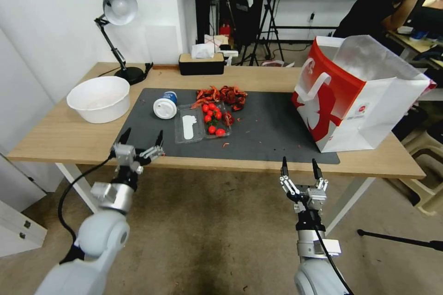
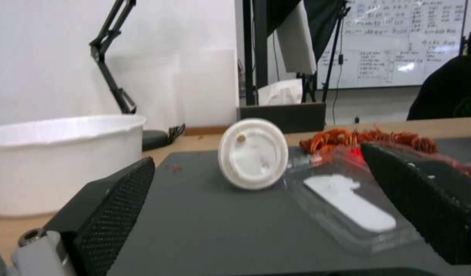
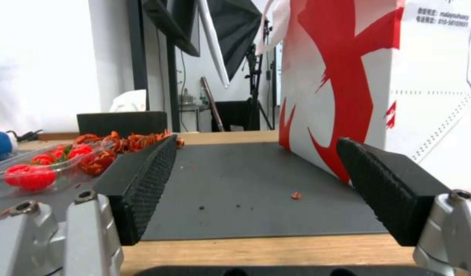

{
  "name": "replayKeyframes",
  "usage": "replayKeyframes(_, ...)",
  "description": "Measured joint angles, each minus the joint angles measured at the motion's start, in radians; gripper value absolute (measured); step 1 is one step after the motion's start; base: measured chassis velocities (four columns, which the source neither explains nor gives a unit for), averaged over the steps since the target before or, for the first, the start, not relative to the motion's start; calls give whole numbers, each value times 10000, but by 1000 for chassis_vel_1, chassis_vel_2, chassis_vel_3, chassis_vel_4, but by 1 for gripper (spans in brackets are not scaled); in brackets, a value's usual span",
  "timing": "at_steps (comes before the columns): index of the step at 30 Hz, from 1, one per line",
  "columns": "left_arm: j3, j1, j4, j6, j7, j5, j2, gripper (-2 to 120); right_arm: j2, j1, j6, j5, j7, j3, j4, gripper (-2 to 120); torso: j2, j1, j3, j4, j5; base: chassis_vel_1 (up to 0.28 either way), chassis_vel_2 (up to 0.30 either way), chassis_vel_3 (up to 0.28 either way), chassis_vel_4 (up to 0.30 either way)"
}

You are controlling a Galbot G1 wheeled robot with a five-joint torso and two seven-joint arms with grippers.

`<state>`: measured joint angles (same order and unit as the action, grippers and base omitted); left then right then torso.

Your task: Pick up the trash from the table and place it into the takeout bag.

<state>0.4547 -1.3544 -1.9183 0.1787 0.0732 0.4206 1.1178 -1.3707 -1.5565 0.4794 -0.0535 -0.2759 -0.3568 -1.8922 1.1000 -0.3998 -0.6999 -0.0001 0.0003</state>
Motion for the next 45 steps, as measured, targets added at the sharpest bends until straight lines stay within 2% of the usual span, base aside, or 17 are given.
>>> replayKeyframes(2, 169, -435, -101, 219, 117, -369, 297, 100, 20, 0, 16, -36, -14, -21, 0, 81, 0, -1, 0, 1, -2, 0, 0, 0, 0)
replayKeyframes(9, 299, -1337, 74, 899, 232, -713, 611, 100, 29, 3, 49, -89, -45, -49, 18, 81, 0, -1, 0, 2, -3, 0, 0, 0, 0)
replayKeyframes(11, 285, -1356, 325, 1089, 234, -797, 627, 100, 25, 49, 52, -97, -56, -50, 97, 81, 0, 0, -1, 0, -3, 0, 0, 0, 0)
replayKeyframes(17, 167, -1158, 363, 1040, 221, -813, 558, 100, -3, 91, 56, -99, -60, -43, 181, 82, 0, -2, -2, 1, -3, 0, 0, 0, 0)
replayKeyframes(24, -279, -197, 492, 430, 211, -736, 313, 100, -59, 84, 66, -97, -63, -53, 207, 81, 0, -2, -1, 0, -4, 0, 0, 0, 0)
replayKeyframes(34, -858, 1129, 1057, -369, 206, 42, -195, 100, -99, 191, -16, -69, -51, 17, 249, 82, -1, -2, -2, 4, -2, 0, 0, 0, 0)
replayKeyframes(37, -1206, 2227, 1514, -943, 194, 683, -409, 100, -145, 230, -57, -52, -41, 23, 319, 81, -1, -2, -2, 1, -3, 0, 0, 0, 0)
replayKeyframes(39, -1234, 2336, 1566, -985, 194, 727, -424, 100, -148, 233, -59, -50, -41, 23, 324, 81, 0, -2, -2, 0, -3, 0, 0, 0, 0)
replayKeyframes(40, -1407, 2957, 1874, -1235, 194, 1001, -516, 100, -179, 261, -80, -38, -40, 18, 355, 81, -1, -3, -2, -4, -4, 0, 0, 0, 0)
replayKeyframes(45, -1691, 3863, 2432, -1682, 185, 1599, -704, 100, -237, 304, -128, -9, -38, 15, 380, 81, -3, -3, -2, 0, -2, 0, 0, 0, 0)
